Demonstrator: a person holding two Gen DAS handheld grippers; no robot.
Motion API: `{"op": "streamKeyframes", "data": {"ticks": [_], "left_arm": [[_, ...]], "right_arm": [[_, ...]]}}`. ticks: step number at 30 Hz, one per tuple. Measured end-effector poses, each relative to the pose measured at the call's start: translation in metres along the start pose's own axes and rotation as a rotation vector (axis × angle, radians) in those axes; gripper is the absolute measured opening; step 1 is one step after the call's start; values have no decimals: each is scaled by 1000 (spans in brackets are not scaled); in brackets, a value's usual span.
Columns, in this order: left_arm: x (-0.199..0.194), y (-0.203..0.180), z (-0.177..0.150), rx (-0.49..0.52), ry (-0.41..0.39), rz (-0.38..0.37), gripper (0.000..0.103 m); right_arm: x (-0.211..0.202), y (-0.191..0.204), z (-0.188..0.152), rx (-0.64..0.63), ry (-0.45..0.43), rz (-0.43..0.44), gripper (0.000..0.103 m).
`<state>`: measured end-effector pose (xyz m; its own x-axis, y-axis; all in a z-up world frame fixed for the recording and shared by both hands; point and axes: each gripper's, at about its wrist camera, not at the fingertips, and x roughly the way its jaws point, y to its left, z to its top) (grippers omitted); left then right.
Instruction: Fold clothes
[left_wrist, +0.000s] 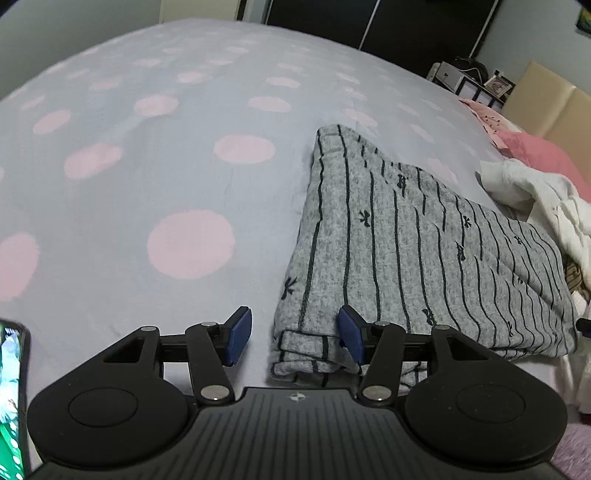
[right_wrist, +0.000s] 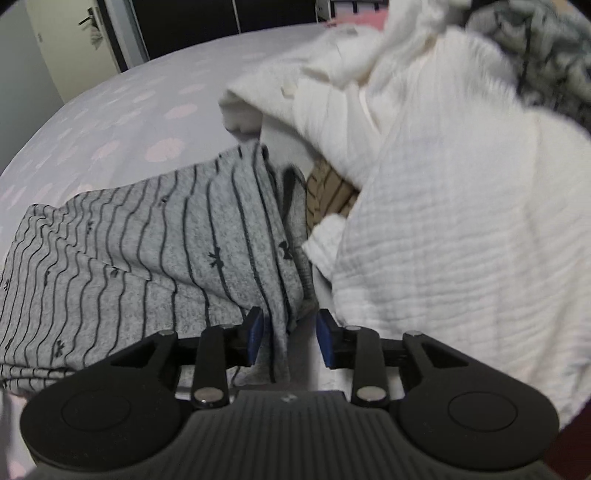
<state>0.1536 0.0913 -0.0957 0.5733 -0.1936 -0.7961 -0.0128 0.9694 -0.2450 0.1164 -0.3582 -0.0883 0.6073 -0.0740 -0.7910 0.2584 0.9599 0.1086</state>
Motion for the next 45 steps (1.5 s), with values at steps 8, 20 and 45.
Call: {"op": "streamKeyframes", "data": {"ticks": [8, 20, 45], "left_arm": [[16, 2, -7, -13, 35, 31, 50], [4, 4, -3, 54, 6, 77, 50], [-14, 44, 19, 236, 24, 289, 48]], "right_arm": [[-46, 50, 14, -84, -91, 88, 50], [-48, 189, -12, -306, -70, 186, 60], [15, 391, -107, -865, 2, 192, 71]]}}
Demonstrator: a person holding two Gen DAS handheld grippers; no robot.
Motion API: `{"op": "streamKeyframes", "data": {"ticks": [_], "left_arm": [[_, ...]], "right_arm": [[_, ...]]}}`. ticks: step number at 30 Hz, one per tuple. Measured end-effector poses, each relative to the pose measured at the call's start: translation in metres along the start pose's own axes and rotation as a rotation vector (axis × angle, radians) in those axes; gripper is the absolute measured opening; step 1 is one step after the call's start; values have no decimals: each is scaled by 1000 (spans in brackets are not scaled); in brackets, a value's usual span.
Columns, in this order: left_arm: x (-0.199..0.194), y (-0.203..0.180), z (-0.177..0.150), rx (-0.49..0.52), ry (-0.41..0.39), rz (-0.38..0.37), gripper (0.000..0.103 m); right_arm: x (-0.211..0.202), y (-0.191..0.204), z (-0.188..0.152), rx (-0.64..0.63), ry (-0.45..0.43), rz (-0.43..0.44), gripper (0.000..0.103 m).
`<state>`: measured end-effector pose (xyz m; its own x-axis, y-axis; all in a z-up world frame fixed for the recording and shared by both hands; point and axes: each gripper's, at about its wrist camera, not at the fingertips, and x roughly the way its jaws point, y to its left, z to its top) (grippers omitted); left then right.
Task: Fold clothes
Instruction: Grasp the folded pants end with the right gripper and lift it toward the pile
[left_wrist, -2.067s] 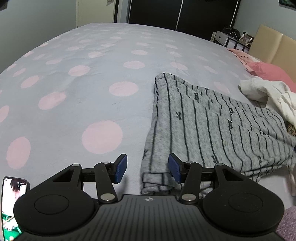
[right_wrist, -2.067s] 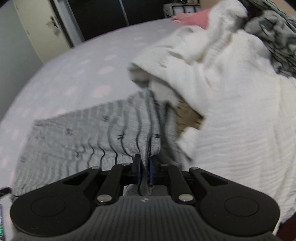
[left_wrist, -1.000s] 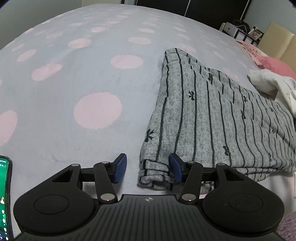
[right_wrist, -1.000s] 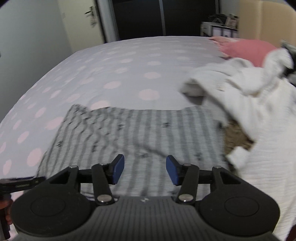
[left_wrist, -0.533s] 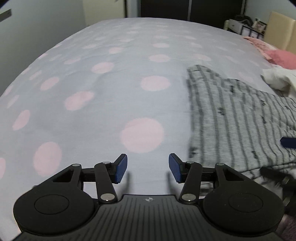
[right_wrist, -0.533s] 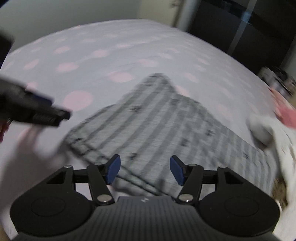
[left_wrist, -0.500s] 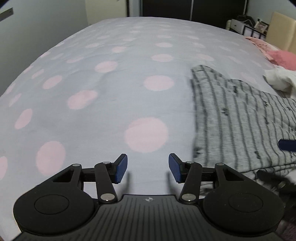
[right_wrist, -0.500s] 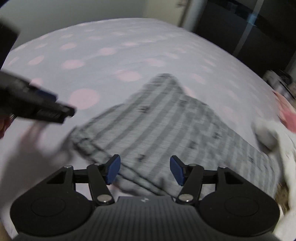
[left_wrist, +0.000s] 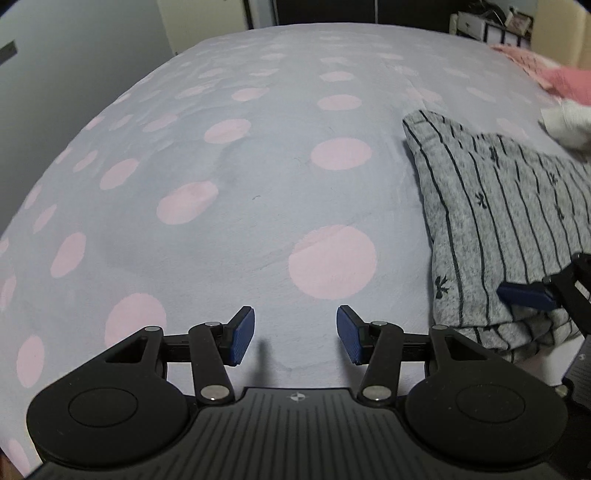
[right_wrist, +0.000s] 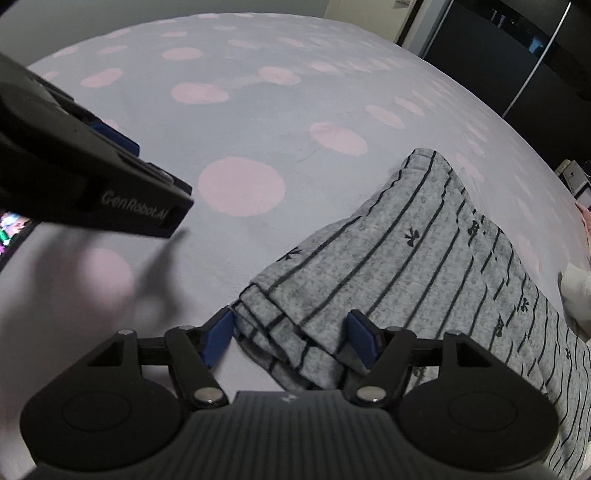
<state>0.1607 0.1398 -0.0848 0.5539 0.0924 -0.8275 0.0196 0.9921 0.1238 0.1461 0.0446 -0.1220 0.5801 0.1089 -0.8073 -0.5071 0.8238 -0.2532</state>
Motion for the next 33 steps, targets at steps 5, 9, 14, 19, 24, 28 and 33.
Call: {"op": "streamKeyframes", "data": {"ticks": [5, 9, 14, 19, 24, 28, 33], "left_arm": [[8, 1, 3, -2, 16, 11, 48], [12, 5, 4, -8, 21, 25, 48], [12, 7, 5, -7, 18, 25, 48], [6, 5, 4, 8, 8, 17, 48], [-12, -3, 3, 62, -46, -19, 48], [-31, -11, -3, 136, -107, -73, 48], [-56, -25, -14, 271, -171, -125, 48]], "right_arm": [[9, 7, 3, -10, 1, -35, 76], [15, 9, 6, -6, -5, -45, 79], [23, 3, 8, 47, -20, -31, 71], [13, -8, 3, 19, -31, -43, 31], [-9, -17, 4, 9, -47, -28, 25], [-43, -22, 2, -12, -78, -29, 24], [-94, -44, -10, 33, -78, 41, 23]]}}
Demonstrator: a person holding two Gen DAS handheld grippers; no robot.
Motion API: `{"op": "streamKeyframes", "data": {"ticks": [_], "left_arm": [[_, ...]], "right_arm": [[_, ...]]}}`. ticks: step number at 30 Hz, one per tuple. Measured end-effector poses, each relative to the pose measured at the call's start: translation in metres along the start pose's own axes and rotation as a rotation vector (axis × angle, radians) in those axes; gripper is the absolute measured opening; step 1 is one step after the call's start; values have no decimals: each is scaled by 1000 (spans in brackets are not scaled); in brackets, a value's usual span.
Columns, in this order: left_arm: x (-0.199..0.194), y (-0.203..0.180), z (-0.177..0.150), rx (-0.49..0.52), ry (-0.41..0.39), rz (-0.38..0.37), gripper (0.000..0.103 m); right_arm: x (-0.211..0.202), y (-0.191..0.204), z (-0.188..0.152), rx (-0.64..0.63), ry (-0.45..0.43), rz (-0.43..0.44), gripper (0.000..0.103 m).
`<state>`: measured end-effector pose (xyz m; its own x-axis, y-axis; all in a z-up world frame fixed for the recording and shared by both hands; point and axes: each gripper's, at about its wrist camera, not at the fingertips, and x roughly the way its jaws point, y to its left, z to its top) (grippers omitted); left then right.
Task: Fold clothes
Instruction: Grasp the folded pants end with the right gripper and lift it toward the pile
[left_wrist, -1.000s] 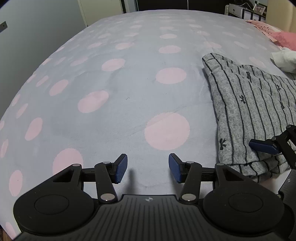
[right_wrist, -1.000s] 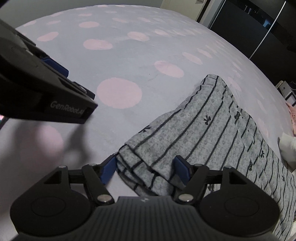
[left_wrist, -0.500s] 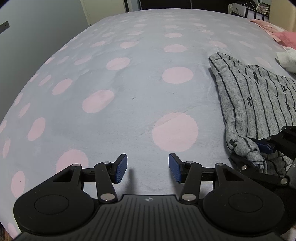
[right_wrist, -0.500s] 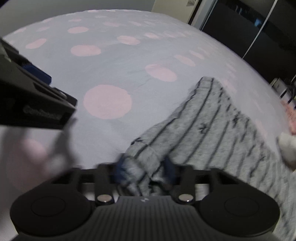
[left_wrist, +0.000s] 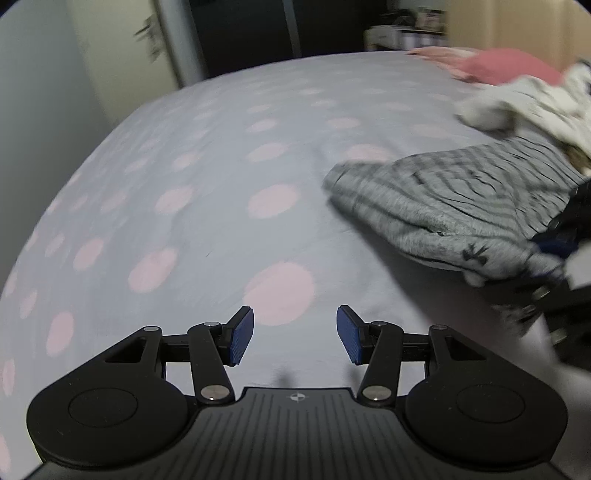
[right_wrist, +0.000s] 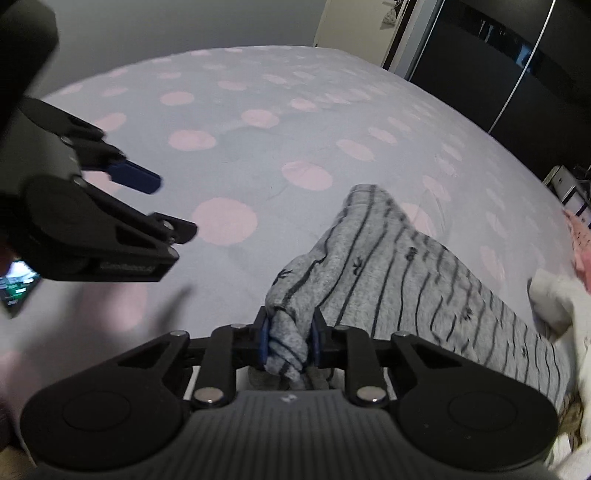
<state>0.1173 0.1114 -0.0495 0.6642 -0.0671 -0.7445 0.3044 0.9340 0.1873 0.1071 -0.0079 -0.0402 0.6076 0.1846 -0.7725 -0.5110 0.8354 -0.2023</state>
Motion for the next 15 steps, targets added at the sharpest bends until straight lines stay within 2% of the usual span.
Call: {"op": "streamKeyframes", "data": {"ticks": [3, 9, 15], "left_arm": [[-16, -16, -6, 126, -43, -47, 48], [-44, -65, -36, 501, -137, -91, 54], [-48, -105, -81, 827, -220, -60, 60]], "right_arm": [[-35, -6, -15, 7, 1, 37, 23], [-93, -17, -66, 31, 24, 113, 23], [-125, -27, -116, 67, 28, 168, 23]]}}
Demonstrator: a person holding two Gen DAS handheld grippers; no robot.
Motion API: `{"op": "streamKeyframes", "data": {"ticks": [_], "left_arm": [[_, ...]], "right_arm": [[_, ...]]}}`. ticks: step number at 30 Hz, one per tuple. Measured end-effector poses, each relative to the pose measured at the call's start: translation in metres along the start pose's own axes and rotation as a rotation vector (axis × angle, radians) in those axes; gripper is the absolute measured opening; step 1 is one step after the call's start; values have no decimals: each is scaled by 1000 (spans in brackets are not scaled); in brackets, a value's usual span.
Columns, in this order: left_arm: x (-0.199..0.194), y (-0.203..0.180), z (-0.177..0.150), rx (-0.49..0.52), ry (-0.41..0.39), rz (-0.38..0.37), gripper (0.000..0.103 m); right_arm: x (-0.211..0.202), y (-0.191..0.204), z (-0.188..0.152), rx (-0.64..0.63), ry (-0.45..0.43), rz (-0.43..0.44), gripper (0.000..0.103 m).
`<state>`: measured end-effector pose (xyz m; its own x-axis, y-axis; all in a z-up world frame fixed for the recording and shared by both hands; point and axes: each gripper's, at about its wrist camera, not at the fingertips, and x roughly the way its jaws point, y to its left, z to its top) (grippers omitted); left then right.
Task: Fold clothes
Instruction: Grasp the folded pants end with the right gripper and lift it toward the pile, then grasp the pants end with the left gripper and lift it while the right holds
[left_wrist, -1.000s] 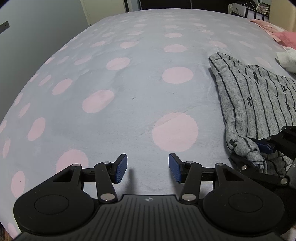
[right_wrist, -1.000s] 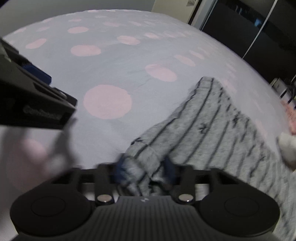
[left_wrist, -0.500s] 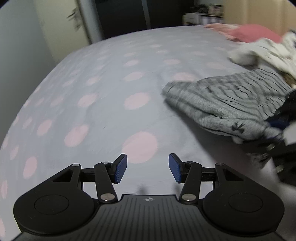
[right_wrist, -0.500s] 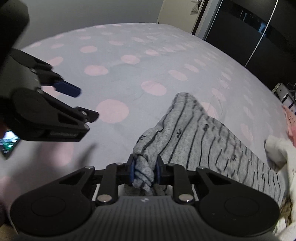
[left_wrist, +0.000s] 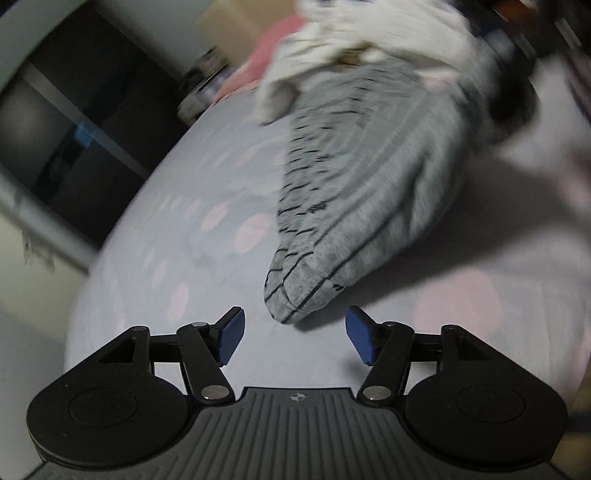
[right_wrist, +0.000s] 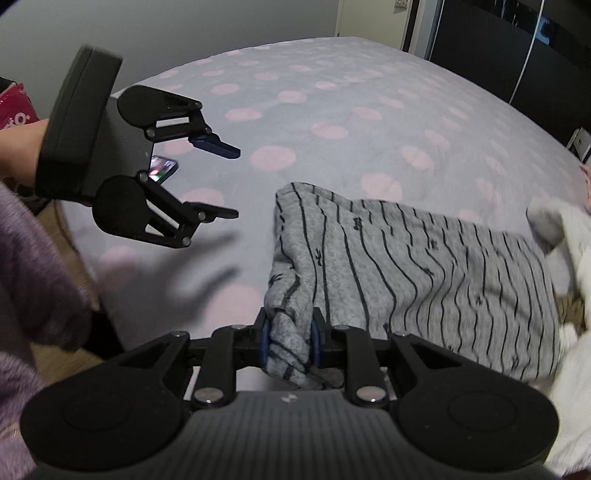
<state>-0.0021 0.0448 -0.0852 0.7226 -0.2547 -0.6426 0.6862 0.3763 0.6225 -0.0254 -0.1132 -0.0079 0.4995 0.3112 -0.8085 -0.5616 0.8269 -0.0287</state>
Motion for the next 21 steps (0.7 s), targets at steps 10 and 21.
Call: {"op": "streamKeyframes", "data": {"ticks": [10, 21], "left_arm": [[40, -50, 20, 310, 12, 22, 60], [70, -29, 40, 248, 61, -13, 16]], "right_arm": [[-13, -22, -39, 86, -23, 50, 23], [-19, -32, -47, 101, -54, 61, 23]]}}
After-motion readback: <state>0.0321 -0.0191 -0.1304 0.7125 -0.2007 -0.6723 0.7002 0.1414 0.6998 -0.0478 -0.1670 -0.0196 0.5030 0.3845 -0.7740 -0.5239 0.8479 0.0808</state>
